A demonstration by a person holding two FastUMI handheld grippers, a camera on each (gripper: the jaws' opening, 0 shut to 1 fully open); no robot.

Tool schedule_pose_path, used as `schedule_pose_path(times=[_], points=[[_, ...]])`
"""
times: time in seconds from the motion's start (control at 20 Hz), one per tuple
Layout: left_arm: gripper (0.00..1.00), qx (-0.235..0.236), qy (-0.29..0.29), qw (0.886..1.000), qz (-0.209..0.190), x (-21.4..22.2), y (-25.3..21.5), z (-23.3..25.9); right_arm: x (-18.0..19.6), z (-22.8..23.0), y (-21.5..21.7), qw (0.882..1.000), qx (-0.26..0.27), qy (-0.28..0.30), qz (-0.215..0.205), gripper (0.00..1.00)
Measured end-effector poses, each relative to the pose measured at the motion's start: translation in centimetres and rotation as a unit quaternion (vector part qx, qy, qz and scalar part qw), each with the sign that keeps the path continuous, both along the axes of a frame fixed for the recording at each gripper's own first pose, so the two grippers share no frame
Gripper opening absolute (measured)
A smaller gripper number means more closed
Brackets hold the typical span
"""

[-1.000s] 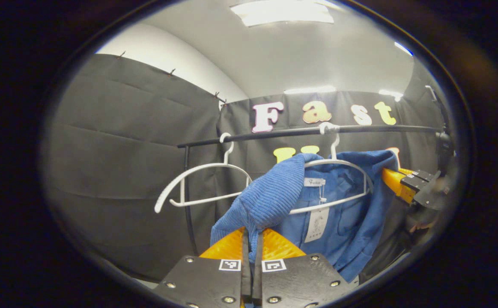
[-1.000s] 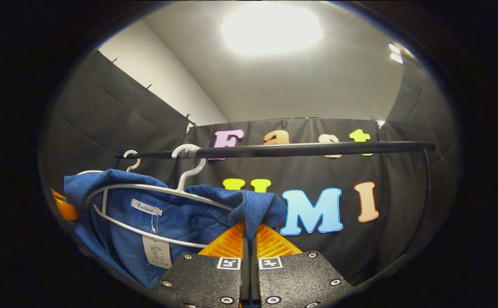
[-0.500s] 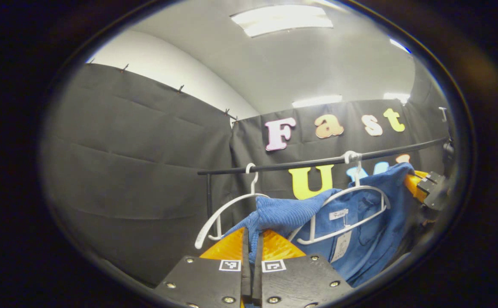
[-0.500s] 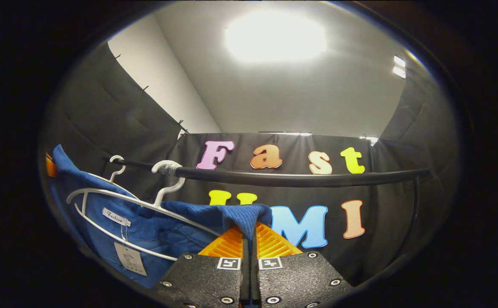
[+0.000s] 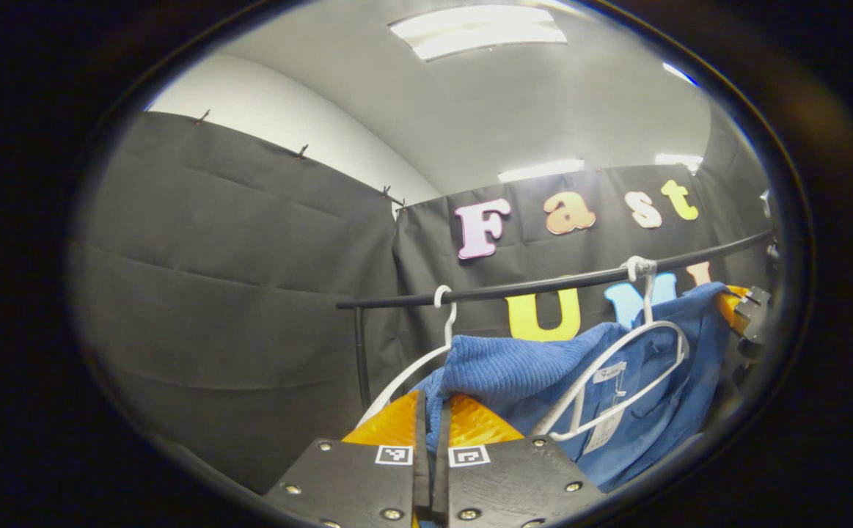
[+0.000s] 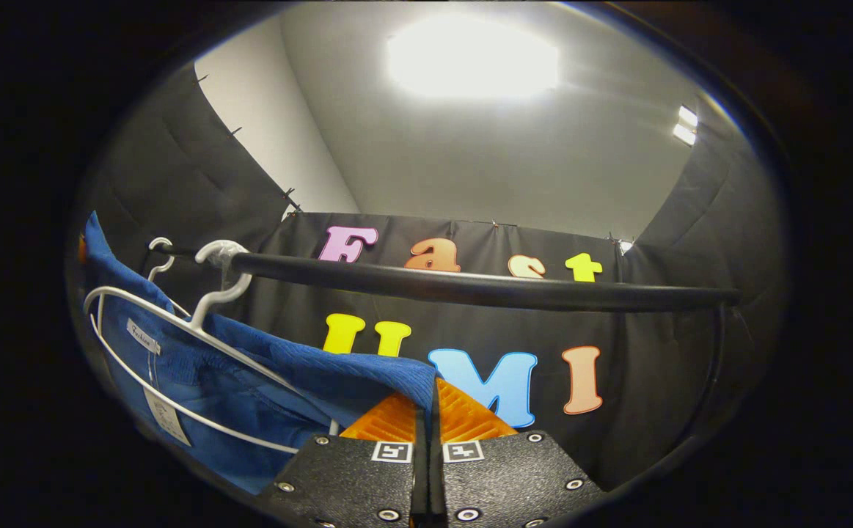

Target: Grasp the clothes on the hanger with both hands and then place them into the laundry hamper below.

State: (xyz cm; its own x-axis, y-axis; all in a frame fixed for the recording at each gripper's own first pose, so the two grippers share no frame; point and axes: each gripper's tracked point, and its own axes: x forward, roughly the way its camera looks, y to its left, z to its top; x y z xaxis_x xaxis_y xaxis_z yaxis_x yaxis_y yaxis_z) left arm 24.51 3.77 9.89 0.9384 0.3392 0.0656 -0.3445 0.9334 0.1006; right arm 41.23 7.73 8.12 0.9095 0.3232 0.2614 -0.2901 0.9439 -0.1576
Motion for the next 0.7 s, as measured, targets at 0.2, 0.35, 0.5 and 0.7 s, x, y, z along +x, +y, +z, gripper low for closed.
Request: schedule_pose_path(times=[0.2,0.35,0.5,0.7], points=[[0.02,0.001,0.009,1.0,-0.008,2.4,0.6,-0.4,1.8,-1.4,0.0,1.0,0.002,0.014,-0.013,0.01],[0.07,-0.014,0.017,1.0,-0.017,3.5,1.0,-1.1,2.9,-2.2,0.0,0.999,0.004,0.024,-0.023,0.01],[0.07,-0.018,0.021,0.999,-0.029,4.4,0.9,-1.6,3.9,-3.1,-0.4,0.999,0.0,0.03,-0.038,0.01],[0.07,-0.027,0.043,0.997,-0.049,5.8,0.0,-3.3,6.5,-6.2,-0.5,0.997,-0.004,0.062,-0.056,0.01]])
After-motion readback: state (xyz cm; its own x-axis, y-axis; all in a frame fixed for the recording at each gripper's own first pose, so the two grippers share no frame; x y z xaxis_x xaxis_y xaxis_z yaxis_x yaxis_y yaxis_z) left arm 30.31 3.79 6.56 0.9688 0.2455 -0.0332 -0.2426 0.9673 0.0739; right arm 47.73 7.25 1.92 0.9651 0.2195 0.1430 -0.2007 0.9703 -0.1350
